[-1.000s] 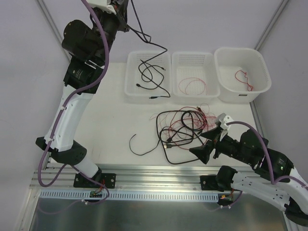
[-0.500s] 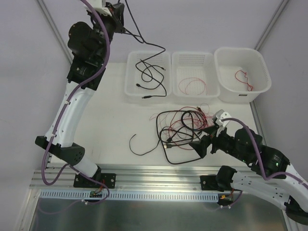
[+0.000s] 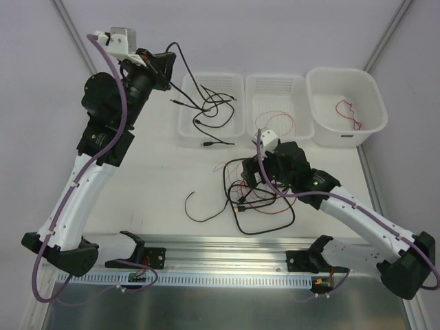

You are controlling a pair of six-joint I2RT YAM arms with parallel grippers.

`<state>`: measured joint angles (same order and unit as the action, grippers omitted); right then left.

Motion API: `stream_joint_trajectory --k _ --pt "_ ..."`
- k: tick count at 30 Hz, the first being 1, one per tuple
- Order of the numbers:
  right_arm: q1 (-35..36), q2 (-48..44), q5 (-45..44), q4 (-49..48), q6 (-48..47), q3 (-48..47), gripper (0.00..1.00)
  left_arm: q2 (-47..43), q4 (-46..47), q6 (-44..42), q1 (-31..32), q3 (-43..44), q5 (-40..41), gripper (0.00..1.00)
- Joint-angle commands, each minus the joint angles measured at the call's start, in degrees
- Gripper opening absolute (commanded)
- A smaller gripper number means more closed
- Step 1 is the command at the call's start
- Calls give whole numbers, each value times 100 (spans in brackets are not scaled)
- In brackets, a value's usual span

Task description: Untangle the cables

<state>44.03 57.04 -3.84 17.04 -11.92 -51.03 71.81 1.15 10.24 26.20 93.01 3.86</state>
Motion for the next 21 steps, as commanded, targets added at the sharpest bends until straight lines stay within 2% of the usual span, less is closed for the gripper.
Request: stream_joint_trajectory --k 1,6,10,16,21 --pt "-131 518 979 -1140 -450 -320 97 -422 246 364 0 76 -263 3" --pt "-237 1624 1341 -1624 -627 -671 93 -747 35 523 8 59 -333 4" --pt "-281 2126 1386 -1923 -697 -961 91 -897 -88 663 8 33 -377 4" --pt "-307 2426 1288 -2249 -969 -1190 91 -1002 -264 909 0 59 -640 4" --pt "-307 2646 1596 -2266 -1031 -1349 85 -1002 -405 1050 8 208 -799 4"
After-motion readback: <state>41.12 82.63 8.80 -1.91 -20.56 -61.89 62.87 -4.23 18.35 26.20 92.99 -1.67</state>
